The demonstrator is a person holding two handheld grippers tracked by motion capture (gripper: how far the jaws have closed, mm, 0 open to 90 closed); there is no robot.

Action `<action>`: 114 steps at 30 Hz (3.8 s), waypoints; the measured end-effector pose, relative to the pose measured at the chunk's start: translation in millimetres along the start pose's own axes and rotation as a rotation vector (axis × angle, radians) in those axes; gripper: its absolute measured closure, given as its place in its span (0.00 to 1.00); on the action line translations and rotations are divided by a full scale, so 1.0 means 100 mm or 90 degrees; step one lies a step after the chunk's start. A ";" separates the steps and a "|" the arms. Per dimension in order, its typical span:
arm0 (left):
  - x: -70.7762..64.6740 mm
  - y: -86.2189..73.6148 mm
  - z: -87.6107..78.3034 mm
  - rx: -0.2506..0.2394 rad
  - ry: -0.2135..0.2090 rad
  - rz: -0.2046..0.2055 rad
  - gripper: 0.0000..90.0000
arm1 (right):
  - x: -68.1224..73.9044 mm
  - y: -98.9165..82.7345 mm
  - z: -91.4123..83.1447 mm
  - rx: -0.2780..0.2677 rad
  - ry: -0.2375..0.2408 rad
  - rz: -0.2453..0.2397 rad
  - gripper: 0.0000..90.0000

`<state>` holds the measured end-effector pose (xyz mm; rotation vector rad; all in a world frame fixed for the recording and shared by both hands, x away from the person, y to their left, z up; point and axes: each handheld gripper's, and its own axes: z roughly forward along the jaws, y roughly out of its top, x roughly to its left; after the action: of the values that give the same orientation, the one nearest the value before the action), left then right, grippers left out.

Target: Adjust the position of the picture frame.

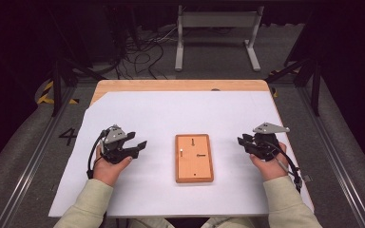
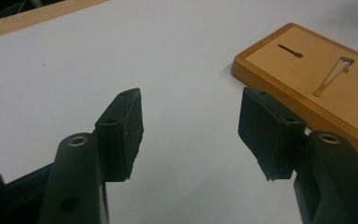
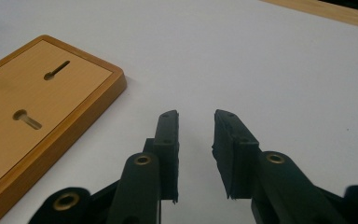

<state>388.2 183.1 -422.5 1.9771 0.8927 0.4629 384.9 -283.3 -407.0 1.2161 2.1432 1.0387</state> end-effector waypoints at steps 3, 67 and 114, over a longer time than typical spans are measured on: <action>0.02 -0.02 -0.03 0.003 -0.008 -0.005 0.48 | 0.02 0.02 -0.03 0.002 0.009 -0.001 0.87; 0.17 -0.15 -0.30 -0.018 0.014 -0.055 0.47 | 0.25 0.63 0.87 0.145 0.038 -0.027 0.97; 0.17 -0.13 -0.20 -0.012 0.001 -0.055 0.46 | 0.56 0.60 1.24 0.186 0.073 -0.044 1.00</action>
<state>381.9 211.2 -423.2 1.9133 0.9681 0.4223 474.1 -167.4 -436.3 1.2240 2.4741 0.8033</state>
